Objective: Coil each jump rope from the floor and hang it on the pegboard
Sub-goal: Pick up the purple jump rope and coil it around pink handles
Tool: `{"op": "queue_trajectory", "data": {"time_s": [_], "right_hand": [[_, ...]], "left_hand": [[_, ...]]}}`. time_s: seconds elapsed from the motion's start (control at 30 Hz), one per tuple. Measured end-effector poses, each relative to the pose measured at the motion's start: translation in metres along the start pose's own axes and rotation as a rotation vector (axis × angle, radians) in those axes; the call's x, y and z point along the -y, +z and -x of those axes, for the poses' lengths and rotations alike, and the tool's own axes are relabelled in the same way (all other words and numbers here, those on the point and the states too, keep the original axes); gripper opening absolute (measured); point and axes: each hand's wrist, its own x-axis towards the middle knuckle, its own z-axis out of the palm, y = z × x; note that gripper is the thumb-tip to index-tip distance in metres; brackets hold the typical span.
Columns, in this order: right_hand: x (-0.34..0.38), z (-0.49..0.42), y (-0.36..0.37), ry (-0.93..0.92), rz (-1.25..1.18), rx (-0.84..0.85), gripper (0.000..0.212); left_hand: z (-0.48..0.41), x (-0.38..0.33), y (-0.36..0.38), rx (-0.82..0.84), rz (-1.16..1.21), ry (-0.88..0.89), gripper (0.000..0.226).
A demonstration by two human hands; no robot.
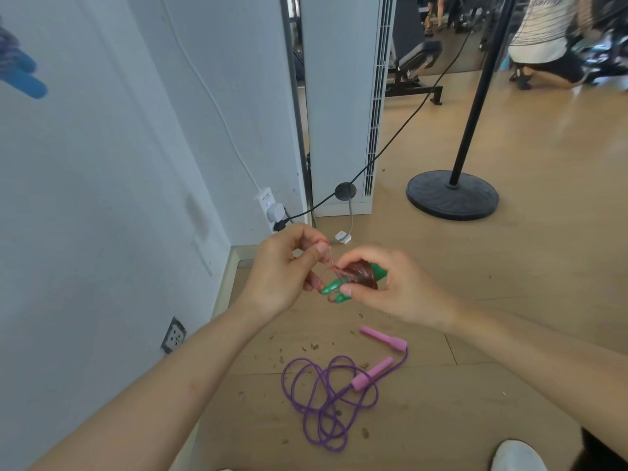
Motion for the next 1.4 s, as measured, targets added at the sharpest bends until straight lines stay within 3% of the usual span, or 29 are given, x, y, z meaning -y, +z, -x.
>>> {"op": "queue_trajectory", "data": {"time_s": [0.2,0.33,0.8,1.0,1.17,1.27,1.4], "right_hand": [[0.000,-0.005,-0.007,-0.042,0.022,0.119,0.015],[0.000,-0.006,-0.007,-0.098,0.108,0.126,0.022],[0.003,0.001,-0.001,-0.014,-0.070,0.113,0.045],[0.003,0.001,0.002,-0.023,-0.147,0.044,0.024],[-0.005,-0.002,0.010,0.000,-0.187,-0.003,0.017],[-0.006,-0.001,0.012,0.058,-0.217,-0.005,0.017],[-0.002,-0.010,0.008,0.146,-0.439,-0.070,0.006]], "left_hand": [[0.001,0.001,0.004,-0.041,0.023,-0.107,0.009],[0.001,0.001,0.006,-0.056,-0.002,-0.091,0.009],[-0.004,0.000,0.000,-0.067,0.039,-0.100,0.008],[-0.005,-0.002,0.000,-0.108,0.087,-0.128,0.008],[-0.004,-0.002,0.003,-0.186,0.108,-0.047,0.009],[-0.005,-0.003,-0.002,-0.113,0.122,0.044,0.008],[-0.004,-0.007,-0.004,-0.012,0.111,0.120,0.007]]}}
